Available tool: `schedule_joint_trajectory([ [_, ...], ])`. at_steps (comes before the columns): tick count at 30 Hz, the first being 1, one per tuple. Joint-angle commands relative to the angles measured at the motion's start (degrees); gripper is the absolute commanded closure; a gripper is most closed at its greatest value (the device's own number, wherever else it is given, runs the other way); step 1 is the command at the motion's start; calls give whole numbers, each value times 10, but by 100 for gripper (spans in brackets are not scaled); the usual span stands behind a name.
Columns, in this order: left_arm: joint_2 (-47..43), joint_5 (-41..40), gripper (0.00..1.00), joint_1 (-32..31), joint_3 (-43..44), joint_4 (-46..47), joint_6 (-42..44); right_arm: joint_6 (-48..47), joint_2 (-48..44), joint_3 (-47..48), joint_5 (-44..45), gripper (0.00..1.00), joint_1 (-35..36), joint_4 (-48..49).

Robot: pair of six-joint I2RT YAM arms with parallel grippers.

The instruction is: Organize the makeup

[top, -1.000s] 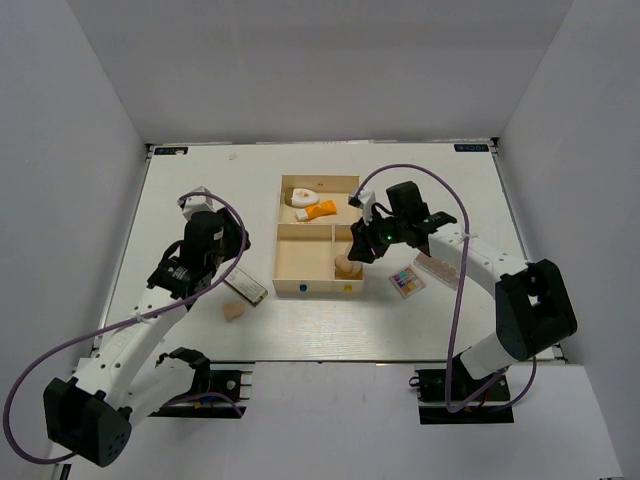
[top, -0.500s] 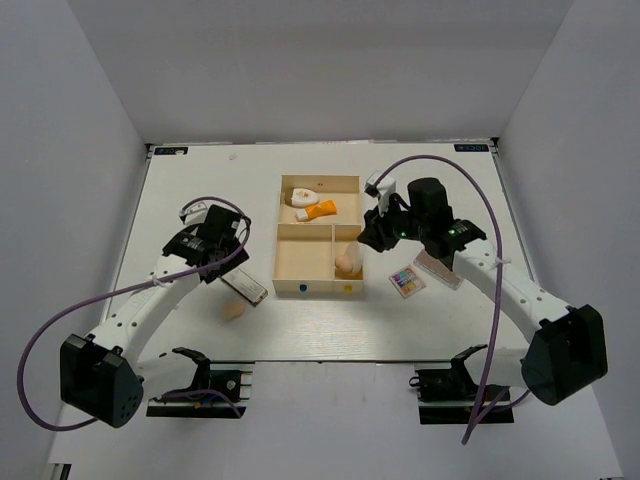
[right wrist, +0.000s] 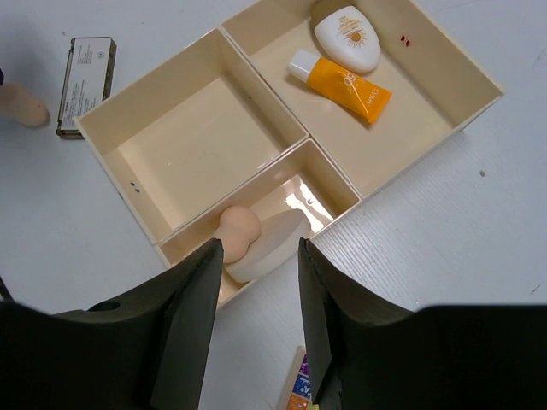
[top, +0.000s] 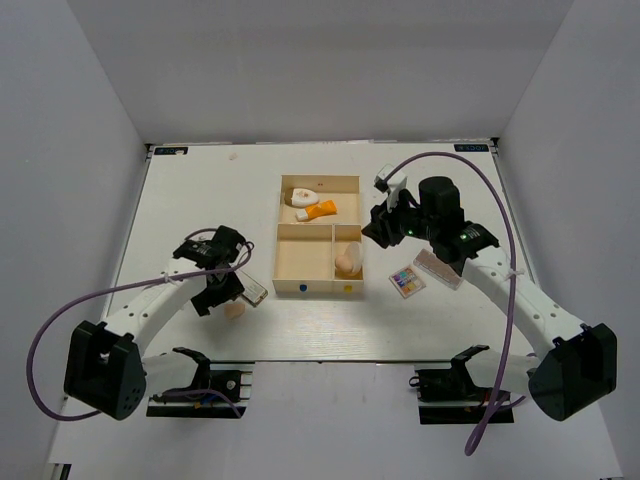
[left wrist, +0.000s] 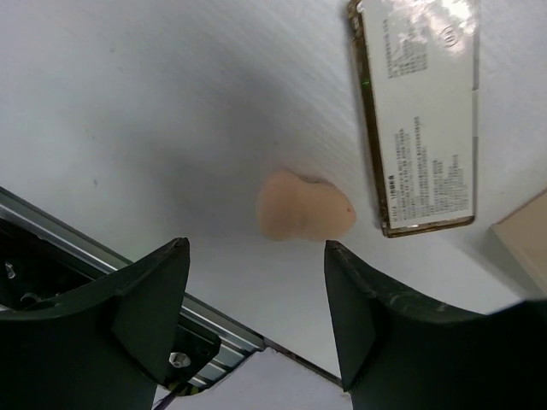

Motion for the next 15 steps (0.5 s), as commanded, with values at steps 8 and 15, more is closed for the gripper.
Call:
schedule_joint_trajectory([
  [8,41,49,30,-3,-64,81,-11,5,-11,17,-3,52,0,6],
  [15,69,61,50,-13,-71,114,-6,5,-14,12,-5,52,-1,9],
])
